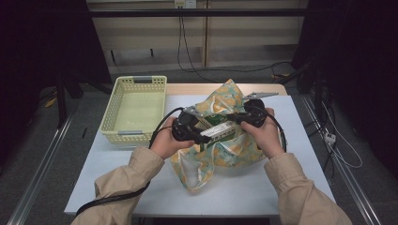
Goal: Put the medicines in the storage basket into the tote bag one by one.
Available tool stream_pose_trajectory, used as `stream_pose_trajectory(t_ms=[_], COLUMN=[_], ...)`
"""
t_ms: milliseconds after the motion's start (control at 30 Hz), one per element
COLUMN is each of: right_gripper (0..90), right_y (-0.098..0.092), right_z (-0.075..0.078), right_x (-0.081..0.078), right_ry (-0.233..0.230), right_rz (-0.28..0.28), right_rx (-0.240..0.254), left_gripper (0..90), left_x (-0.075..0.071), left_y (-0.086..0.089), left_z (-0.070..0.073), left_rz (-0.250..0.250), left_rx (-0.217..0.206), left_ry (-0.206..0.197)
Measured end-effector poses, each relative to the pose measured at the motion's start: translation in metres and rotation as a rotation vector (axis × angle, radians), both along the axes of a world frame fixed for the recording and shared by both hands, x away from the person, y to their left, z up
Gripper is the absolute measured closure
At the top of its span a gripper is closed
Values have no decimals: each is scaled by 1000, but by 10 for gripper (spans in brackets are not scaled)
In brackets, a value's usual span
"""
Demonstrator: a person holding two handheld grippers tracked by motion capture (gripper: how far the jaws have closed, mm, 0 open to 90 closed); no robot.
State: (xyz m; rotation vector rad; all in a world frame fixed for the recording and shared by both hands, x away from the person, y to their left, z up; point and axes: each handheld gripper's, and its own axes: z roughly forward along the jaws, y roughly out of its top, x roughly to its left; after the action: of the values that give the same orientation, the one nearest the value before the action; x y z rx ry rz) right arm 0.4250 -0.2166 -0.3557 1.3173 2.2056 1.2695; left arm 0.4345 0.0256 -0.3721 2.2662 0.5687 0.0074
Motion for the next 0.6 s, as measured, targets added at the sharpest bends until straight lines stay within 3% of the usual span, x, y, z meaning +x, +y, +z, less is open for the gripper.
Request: stream_pose_trajectory(t_ms=[133,200,233,333,600], right_gripper=[891,891,892,891,891], right_y=[1,2,2,2,-1], right_z=[2,2,2,3,1], right_x=[0,-1,-1,-2,-2], right_ry=[-4,-3,-2,-2,-1], right_rz=[1,4,6,7,3], right_rx=[1,-1,-4,-5,-3], left_gripper=[632,632,632,631,630], left_x=[6,9,9,10,17], left_y=[-10,-16,-19,-28,-43], left_z=[-2,-6,-6,-9,-21], left_rz=[23,30,48,23,50], left_rx=[-9,-37,-20,-19,-63], left_ry=[-10,1,-12,-13,1])
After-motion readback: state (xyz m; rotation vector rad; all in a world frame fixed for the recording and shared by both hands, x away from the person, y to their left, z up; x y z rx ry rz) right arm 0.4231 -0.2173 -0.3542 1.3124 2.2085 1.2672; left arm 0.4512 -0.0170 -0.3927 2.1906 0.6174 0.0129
